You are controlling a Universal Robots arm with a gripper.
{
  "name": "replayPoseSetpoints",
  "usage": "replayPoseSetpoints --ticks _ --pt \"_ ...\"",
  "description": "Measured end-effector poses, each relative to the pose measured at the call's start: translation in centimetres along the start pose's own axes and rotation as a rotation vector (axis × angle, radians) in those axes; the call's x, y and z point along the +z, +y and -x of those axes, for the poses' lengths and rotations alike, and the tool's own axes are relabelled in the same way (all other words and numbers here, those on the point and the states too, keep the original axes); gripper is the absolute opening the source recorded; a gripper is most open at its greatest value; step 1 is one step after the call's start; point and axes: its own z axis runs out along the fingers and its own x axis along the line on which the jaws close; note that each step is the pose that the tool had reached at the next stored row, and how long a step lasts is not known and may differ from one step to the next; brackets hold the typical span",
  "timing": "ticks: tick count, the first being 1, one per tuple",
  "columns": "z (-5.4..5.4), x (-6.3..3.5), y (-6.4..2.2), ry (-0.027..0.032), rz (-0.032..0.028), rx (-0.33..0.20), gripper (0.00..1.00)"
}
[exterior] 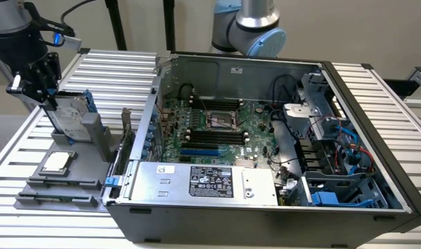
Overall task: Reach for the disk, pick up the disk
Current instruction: 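Pick up the disk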
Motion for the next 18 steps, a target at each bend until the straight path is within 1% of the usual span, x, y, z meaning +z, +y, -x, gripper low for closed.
replayPoseSetpoints --ticks 3,9,18 --pt "-0.1 0.0 0.0 -0.0001 0.0 0.002 0.33" --pt "-0.77 -0.02 -0.01 -0.0001 0.0001 0.01 0.33" --pt "-0.79 -0.02 -0.01 -0.0001 -0.0002 0.01 0.33"
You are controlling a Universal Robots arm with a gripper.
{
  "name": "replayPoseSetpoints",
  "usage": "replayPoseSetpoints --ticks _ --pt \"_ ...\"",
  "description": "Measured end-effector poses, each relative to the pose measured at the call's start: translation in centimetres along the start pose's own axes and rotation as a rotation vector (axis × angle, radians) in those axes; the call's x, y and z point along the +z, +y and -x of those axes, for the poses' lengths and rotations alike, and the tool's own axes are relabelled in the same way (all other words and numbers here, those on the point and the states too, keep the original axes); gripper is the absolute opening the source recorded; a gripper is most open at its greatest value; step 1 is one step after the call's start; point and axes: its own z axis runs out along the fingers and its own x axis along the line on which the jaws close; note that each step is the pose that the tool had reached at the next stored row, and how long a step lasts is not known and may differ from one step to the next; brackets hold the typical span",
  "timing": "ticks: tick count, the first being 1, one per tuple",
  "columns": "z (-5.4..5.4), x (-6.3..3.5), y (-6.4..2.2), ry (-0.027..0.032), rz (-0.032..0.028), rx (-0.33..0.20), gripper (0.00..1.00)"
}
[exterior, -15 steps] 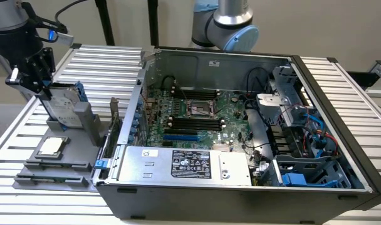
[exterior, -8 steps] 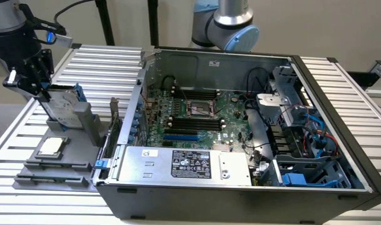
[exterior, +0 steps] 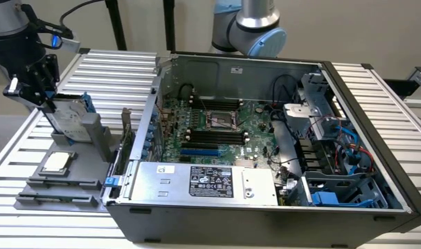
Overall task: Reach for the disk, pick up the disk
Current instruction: 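Pick up the disk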
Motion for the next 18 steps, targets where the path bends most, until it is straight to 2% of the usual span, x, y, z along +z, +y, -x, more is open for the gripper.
replayPoseSetpoints --ticks 12,18 --pt "0.84 0.0 0.02 0.0001 0.0001 0.0 0.33" --pt "0.88 0.01 0.03 0.0 0.0 0.0 0.33"
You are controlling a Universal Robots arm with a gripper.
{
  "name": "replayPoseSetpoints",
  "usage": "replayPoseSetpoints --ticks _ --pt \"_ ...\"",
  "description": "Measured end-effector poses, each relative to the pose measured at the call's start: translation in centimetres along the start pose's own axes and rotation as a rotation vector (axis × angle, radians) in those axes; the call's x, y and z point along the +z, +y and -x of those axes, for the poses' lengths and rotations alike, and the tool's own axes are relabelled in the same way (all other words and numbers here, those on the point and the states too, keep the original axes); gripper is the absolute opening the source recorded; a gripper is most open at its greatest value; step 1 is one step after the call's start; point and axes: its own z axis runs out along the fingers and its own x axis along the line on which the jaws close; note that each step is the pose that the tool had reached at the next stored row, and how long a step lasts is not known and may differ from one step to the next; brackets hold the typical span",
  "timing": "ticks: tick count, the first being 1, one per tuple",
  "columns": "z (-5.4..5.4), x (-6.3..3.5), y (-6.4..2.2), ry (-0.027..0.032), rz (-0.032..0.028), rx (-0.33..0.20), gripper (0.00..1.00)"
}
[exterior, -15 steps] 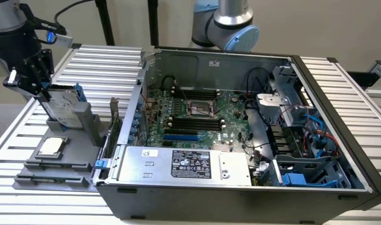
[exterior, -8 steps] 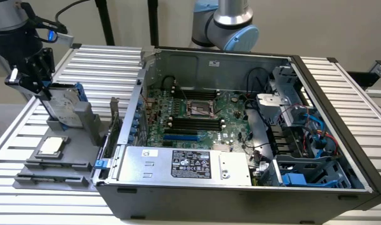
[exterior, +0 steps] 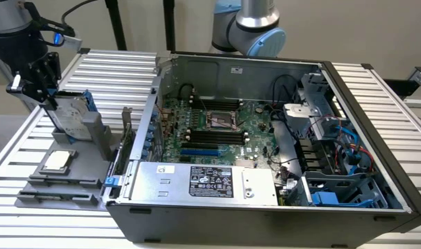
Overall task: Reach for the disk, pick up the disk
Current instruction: 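Pick up the disk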
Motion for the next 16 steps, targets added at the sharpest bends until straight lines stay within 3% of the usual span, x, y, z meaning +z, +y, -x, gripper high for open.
replayPoseSetpoints --ticks 4,8,16 --pt "0.0 -0.07 0.0 -0.0001 0.0 0.0 0.33" --pt "0.0 -0.77 0.01 -0.0001 -0.0001 0.0 0.33" --pt "0.0 -3.63 0.05 0.0 0.0001 0.0 0.33"
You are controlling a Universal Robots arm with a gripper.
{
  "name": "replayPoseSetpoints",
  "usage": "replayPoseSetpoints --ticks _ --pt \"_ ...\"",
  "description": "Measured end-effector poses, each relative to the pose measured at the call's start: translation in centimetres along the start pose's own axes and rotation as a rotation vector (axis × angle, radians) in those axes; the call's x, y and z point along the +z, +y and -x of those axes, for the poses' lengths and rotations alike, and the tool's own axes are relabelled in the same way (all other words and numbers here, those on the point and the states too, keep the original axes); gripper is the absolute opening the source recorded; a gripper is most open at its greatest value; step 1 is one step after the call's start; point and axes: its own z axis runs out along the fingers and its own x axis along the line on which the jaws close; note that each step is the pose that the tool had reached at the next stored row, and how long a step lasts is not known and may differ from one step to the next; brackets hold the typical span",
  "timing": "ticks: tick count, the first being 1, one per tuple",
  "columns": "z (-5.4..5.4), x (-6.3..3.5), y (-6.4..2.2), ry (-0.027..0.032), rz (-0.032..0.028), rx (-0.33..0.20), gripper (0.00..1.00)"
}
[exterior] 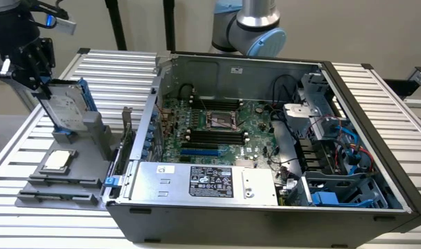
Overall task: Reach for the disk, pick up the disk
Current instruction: 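Pick up the disk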
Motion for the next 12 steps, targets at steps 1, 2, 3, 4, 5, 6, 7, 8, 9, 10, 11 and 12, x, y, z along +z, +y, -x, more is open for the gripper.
replayPoseSetpoints --ticks 1,2,3,4,5,6,7,8,9,10,11,12 --pt "0.0 -0.44 0.01 0.0 0.0 0.0 0.33" --pt "0.0 -0.93 0.01 0.0 0.0001 0.0 0.33" --pt "0.0 -1.37 0.02 0.0 0.0 0.0 0.33" --pt "0.0 -1.83 0.03 0.0001 0.0002 0.0 0.33" --pt "0.0 -2.27 0.03 0.0 0.0 0.0 0.33" --pt "0.0 -2.72 0.03 0.0001 0.0002 0.0 0.33" --pt "0.0 -3.17 0.03 0.0001 0.0002 0.0 0.33" --pt "0.0 -3.64 0.01 0.0 0.0001 0.0 0.33" --pt "0.0 -4.1 -0.03 0.0001 0.0004 0.0 0.33" --pt "0.1 -4.53 -0.08 0.0 0.0004 0.0 0.33" --pt "0.1 -5.02 -0.17 0.0 0.0006 0.0 0.33" --pt "0.1 -5.46 -0.28 0.0001 0.0009 0.0 0.33"
